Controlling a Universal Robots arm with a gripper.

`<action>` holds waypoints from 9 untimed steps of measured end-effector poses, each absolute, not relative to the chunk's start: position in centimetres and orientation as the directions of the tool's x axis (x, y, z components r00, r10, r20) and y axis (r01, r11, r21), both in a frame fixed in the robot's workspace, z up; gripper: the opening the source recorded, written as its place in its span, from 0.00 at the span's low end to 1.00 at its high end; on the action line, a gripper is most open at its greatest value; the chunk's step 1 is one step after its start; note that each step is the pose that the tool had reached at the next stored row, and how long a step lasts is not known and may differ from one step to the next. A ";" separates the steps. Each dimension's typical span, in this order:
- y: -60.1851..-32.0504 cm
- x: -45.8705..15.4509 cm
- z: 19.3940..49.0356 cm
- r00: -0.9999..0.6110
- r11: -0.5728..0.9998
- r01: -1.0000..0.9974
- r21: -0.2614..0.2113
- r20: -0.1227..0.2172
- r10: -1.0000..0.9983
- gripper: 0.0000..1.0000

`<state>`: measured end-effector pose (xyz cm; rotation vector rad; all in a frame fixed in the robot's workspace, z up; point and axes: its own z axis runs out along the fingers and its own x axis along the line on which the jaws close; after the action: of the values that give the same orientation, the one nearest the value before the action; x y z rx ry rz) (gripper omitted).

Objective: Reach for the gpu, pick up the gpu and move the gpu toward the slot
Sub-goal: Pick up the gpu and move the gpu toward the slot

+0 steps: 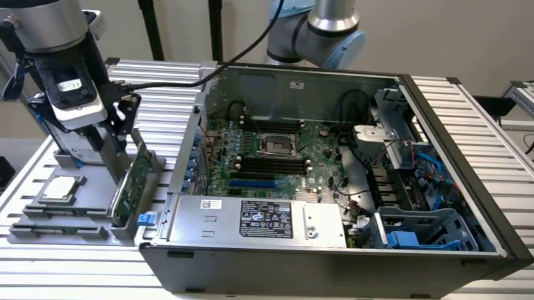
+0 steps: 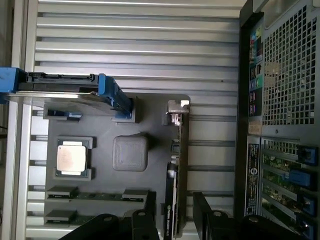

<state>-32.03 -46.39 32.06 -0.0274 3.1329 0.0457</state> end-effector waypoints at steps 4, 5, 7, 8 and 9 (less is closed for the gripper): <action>-46.8 -32.0 31.3 -1.000 0.999 -0.017 0.029 -0.010 -0.017 0.42; -47.0 -32.0 31.1 -1.000 0.999 -0.017 0.029 -0.011 -0.017 0.42; -47.2 -32.0 30.8 -1.000 0.999 -0.017 0.029 -0.012 -0.016 0.42; -47.3 -32.0 30.6 -1.000 0.999 -0.017 0.029 -0.013 -0.016 0.42; -47.3 -32.0 30.4 -1.000 0.999 -0.016 0.029 -0.013 -0.016 0.42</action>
<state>-32.03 -47.30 30.41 -0.0254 3.1281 0.0460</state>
